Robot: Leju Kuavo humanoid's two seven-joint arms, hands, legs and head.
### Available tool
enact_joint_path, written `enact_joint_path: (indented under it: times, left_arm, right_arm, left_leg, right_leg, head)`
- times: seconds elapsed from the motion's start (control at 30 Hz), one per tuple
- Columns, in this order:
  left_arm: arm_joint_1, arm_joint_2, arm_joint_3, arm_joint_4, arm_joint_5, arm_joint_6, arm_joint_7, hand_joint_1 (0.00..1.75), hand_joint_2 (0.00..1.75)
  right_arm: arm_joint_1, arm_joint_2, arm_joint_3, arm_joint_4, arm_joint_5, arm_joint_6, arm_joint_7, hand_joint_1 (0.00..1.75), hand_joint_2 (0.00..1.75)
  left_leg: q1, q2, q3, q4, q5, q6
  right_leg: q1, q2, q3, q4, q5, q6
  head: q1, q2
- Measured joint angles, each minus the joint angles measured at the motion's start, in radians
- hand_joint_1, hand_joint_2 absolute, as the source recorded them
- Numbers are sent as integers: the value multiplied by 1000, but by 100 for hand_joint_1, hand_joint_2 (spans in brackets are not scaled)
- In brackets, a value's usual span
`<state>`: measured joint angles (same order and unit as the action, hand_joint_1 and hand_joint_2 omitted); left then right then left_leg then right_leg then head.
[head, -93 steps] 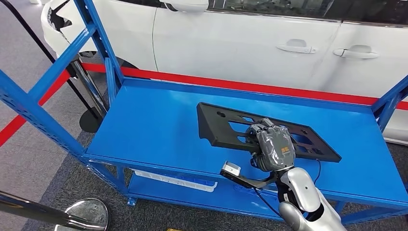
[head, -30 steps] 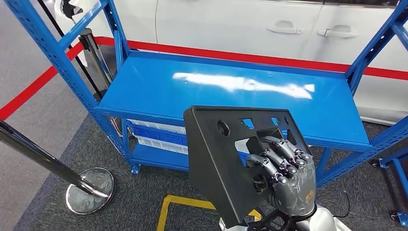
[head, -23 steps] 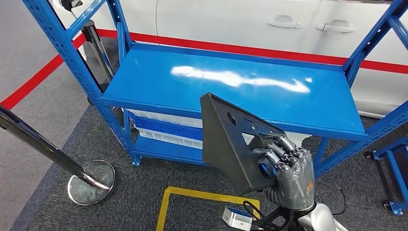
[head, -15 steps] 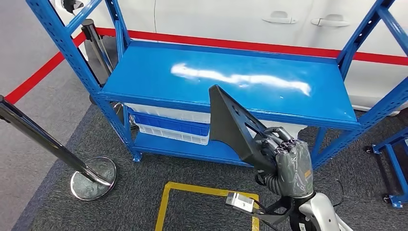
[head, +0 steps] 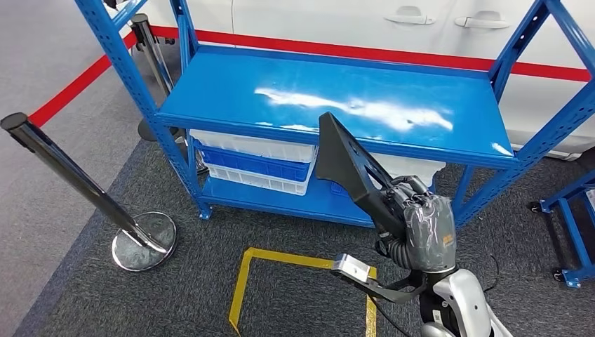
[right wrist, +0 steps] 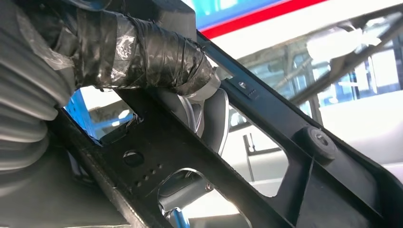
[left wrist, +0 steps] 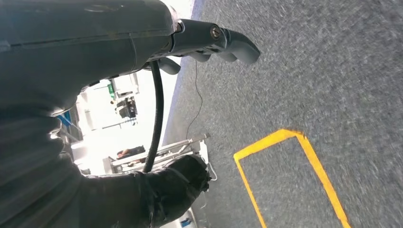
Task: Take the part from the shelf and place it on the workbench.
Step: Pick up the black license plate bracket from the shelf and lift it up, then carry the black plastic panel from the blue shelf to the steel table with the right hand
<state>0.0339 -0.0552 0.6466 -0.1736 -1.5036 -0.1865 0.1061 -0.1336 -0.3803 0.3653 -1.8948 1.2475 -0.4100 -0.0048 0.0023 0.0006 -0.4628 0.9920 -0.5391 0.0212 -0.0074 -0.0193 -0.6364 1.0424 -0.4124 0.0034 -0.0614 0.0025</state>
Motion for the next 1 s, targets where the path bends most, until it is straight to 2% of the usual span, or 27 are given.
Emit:
enact_joint_path:
  times: [0.03, 0.07, 0.13, 0.17, 0.2, 0.23, 0.27, 0.3, 0.33, 0.4, 0.43, 0.5, 0.53, 0.57, 0.6, 0.67, 0.7, 0.73, 0.77, 0.8, 0.83, 0.87, 0.9, 0.93, 1.0]
  left_arm:
    - [1, -1, 0, 0, 0, 0, 0, 0, 175]
    - [1, -1, 0, 0, 0, 1, 0, 0, 175]
    - [1, -2, 0, 0, 0, 1, 1, 0, 175]
    - [2, -2, 0, 0, 0, 1, 1, 0, 175]
    - [2, -2, 0, 0, 0, 1, 1, 0, 175]
    - [3, -2, 0, 0, 0, 1, 1, 0, 175]
    - [3, -2, 0, 0, 0, 1, 1, 0, 175]
    - [2, -3, 0, 0, 0, 1, 2, 0, 175]
    - [2, -4, 0, 0, 0, 1, 2, 0, 175]
    - [0, -8, 0, 0, 0, 1, 3, 0, 175]
    - [-1, -9, 0, -1, 0, 1, 4, 0, 175]
    - [1, -9, 0, -1, 0, 1, 5, 0, 175]
    - [2, -10, 0, -1, 0, 1, 5, 0, 175]
    - [3, -11, 0, -1, 0, 0, 6, 0, 175]
    - [3, -11, 0, -1, 0, 0, 6, 0, 175]
    - [2, -12, 0, -1, 0, 0, 7, 0, 175]
    - [1, -12, 0, -1, 0, 0, 7, 0, 175]
    - [1, -12, 0, -1, 0, 0, 7, 0, 175]
    - [1, -12, 0, -1, 0, 0, 7, 0, 175]
    - [1, -11, 0, -1, 0, 1, 7, 0, 175]
    - [1, -11, 0, -2, 0, 1, 7, 0, 175]
    - [2, -11, 0, -3, 0, 1, 7, 0, 175]
    - [1, -11, 0, -3, 0, 2, 7, 0, 175]
    - [1, -11, 0, -4, 0, 1, 7, 0, 175]
    - [4, -11, 0, -4, 0, 1, 7, 0, 175]
  right_arm:
    - [-1, 2, -1, 1, 3, 0, 0, 175, 175]
    - [-1, 4, -2, 2, 4, 0, 0, 175, 175]
    - [-2, 7, -4, 4, 5, 0, 0, 175, 175]
    - [-2, 8, -4, 6, 5, 1, 0, 175, 175]
    - [-3, 9, -4, 8, 5, 2, 0, 175, 175]
    - [-5, 10, -4, 11, 5, 4, 1, 175, 175]
    - [-6, 12, -5, 13, 5, 7, 1, 175, 175]
    - [-8, 13, -5, 15, 5, 9, 2, 175, 175]
    - [-11, 14, -5, 17, 5, 11, 2, 175, 175]
    - [-16, 16, -7, 19, 5, 13, 3, 175, 175]
    - [-18, 16, -8, 20, 5, 14, 4, 175, 175]
    - [-21, 18, -10, 22, 6, 14, 5, 175, 175]
    - [-23, 20, -10, 23, 6, 15, 5, 175, 175]
    - [-25, 22, -10, 24, 7, 16, 5, 175, 175]
    - [-26, 24, -10, 24, 8, 16, 5, 175, 175]
    - [-25, 26, -11, 24, 9, 17, 5, 175, 175]
    - [-25, 27, -11, 25, 9, 17, 5, 175, 175]
    - [-25, 27, -10, 25, 9, 17, 5, 175, 175]
    - [-25, 28, -10, 25, 9, 18, 5, 175, 175]
    - [-25, 30, -10, 26, 10, 19, 5, 175, 175]
    - [-26, 31, -10, 26, 10, 21, 5, 175, 175]
    - [-27, 32, -11, 26, 10, 23, 5, 175, 175]
    - [-28, 33, -11, 26, 10, 24, 6, 175, 175]
    - [-29, 33, -11, 26, 10, 25, 6, 175, 175]
    - [-31, 34, -11, 26, 12, 28, 7, 175, 175]
  left_leg:
    - [2, -2, -7, -4, 9, 6]
    - [5, -3, -16, -6, 20, 14]
    - [6, -8, -38, -4, 40, 24]
    - [6, -11, -54, 0, 50, 27]
    - [5, -16, -69, 4, 60, 27]
    - [4, -22, -86, 9, 69, 26]
    - [4, -29, -104, 16, 77, 25]
    - [4, -37, -118, 22, 84, 23]
    - [5, -45, -132, 28, 91, 20]
    - [5, -62, -151, 36, 106, 10]
    - [6, -71, -157, 36, 114, 4]
    - [8, -91, -167, 31, 132, -8]
    - [7, -88, -174, 35, 127, -13]
    - [6, -75, -186, 53, 107, -18]
    - [5, -54, -202, 92, 68, -21]
    - [9, -19, -238, 211, -19, -30]
    - [11, -12, -251, 270, -41, -35]
    - [14, -9, -251, 305, -38, -40]
    - [16, -6, -236, 310, -15, -43]
    - [17, 0, -199, 270, 19, -45]
    - [18, 13, -152, 207, 44, -45]
    - [14, 29, -103, 133, 53, -43]
    - [10, 43, -65, 71, 49, -38]
    - [6, 50, -46, 34, 40, -34]
    - [1, 39, -43, 7, 39, -21]
  right_leg:
    - [0, 2, -5, 7, -13, 6]
    - [0, 5, -14, 31, -45, 11]
    - [-2, 12, -41, 127, -142, 17]
    - [-2, 13, -56, 192, -180, 19]
    - [-3, 14, -64, 245, -196, 20]
    - [-3, 15, -59, 271, -186, 20]
    - [-4, 17, -38, 266, -160, 19]
    - [-4, 24, -1, 224, -128, 16]
    - [-4, 46, 48, 157, -109, 10]
    - [-4, 89, 129, 26, -113, 0]
    - [-3, 101, 148, -9, -123, -3]
    - [-4, 82, 150, -29, -116, -9]
    - [-7, 68, 145, -33, -107, -14]
    - [-11, 53, 138, -37, -97, -21]
    - [-14, 37, 129, -40, -87, -27]
    - [-12, 9, 108, -38, -73, -32]
    - [-11, -6, 95, -35, -66, -31]
    - [-11, -21, 84, -32, -60, -30]
    - [-12, -37, 71, -28, -54, -28]
    - [-13, -50, 61, -23, -50, -26]
    - [-13, -62, 54, -18, -47, -23]
    - [-12, -73, 49, -14, -45, -19]
    - [-11, -84, 45, -11, -41, -14]
    - [-9, -94, 44, -10, -36, -8]
    - [-7, -112, 41, -13, -25, 7]
  head:
    - [0, 0]
    - [0, 0]
    - [1, 0]
    - [0, 0]
    - [0, 0]
    - [0, 0]
    - [0, 0]
    - [0, 0]
    - [0, 0]
    - [0, 0]
    - [0, 0]
    - [1, 0]
    - [0, 0]
    - [-1, 0]
    - [-2, 0]
    - [-4, 0]
    - [-4, 0]
    - [-4, 0]
    - [-4, 0]
    - [-5, 0]
    - [-5, 0]
    - [-5, 0]
    - [-4, 0]
    - [-4, 0]
    - [-4, 0]
